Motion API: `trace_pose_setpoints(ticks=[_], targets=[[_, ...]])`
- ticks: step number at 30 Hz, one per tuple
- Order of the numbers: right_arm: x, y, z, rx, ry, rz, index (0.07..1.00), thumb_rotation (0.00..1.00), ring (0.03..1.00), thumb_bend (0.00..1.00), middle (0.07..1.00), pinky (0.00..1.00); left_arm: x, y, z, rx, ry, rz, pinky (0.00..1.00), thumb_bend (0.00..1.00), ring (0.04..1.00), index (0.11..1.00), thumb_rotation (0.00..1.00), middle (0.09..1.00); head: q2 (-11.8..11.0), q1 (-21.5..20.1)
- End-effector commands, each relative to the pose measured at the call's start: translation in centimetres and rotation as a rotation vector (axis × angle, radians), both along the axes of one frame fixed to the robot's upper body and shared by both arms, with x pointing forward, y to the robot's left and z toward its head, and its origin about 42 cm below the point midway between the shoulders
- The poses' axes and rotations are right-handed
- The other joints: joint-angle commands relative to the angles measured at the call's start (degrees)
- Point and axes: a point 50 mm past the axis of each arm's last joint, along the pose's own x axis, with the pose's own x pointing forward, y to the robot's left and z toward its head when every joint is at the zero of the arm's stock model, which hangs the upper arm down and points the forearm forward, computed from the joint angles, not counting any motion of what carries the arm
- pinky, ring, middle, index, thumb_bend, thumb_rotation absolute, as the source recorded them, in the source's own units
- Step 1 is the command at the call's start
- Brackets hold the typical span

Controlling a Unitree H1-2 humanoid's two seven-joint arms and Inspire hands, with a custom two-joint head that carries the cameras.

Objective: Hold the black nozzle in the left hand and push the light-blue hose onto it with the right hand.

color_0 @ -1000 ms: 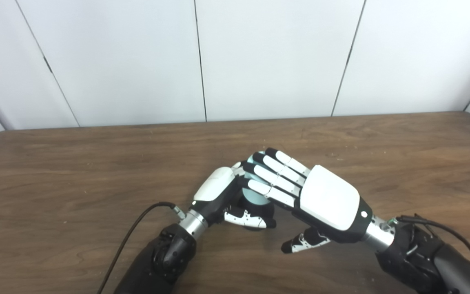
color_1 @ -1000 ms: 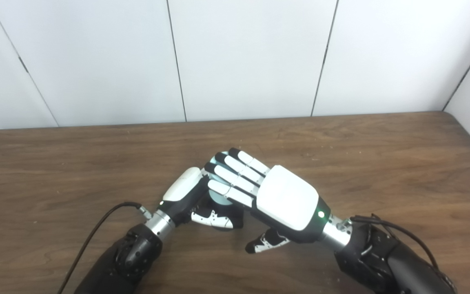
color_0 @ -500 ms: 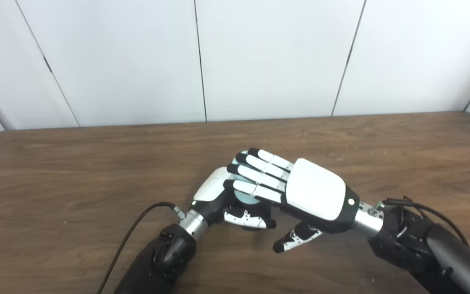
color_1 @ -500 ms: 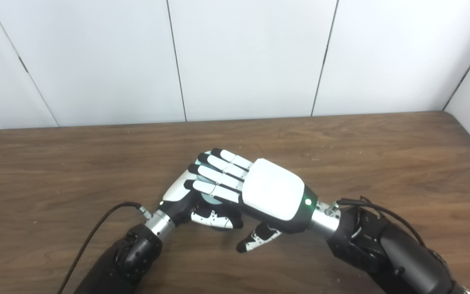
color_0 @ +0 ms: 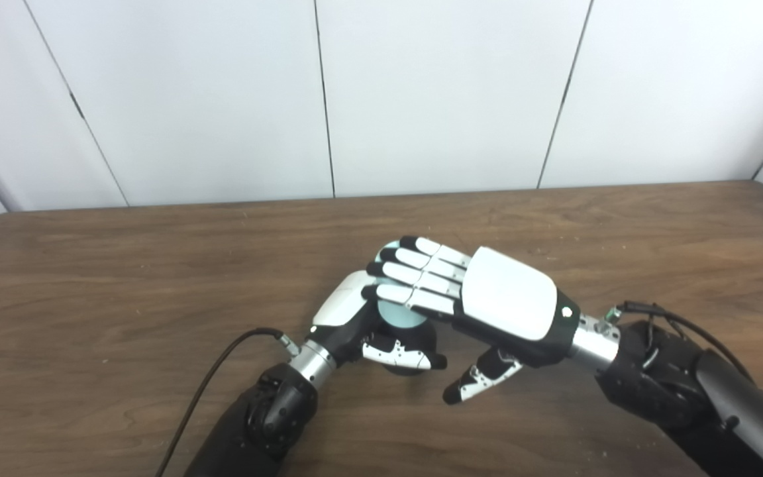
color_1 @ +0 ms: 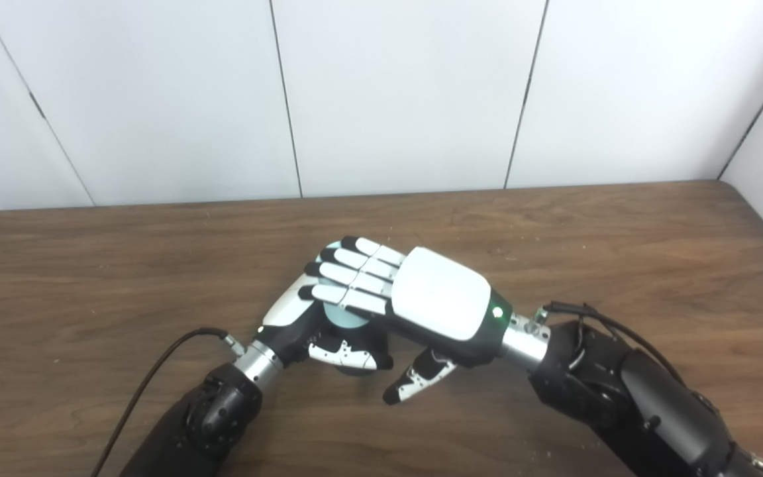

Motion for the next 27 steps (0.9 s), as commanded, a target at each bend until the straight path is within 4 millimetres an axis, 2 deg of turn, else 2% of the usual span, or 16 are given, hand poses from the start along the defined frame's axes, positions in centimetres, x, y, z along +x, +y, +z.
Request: trace_pose_setpoints(ticks=[1,17,27], targets=[[-0.5,-0.8,-2.2,-0.213,0.162,0.0,0.927,0.18,0.966,0.72,0.968,0.94,-11.1,1.5,-12.4,0.002,0.402,0.047,1.0,0.83,0.904,0.712,0.52,0.791,0.08,-0.11],[-0.8,-1.4,-2.5,-0.22,0.206,-0.039,0.937,0.18,0.966,0.73,0.969,0.94,-11.1,1.8,-12.2,0.003,0.403,0.046,1.0,0.83,0.902,0.628,0.53,0.792,0.44,-0.37],[-1.6,-1.4,-3.6,-0.224,0.211,-0.021,0.936,0.17,0.957,0.73,0.969,0.94,-11.1,1.9,-12.3,0.015,0.404,0.045,1.0,0.84,0.902,0.62,0.53,0.793,0.51,-0.41]])
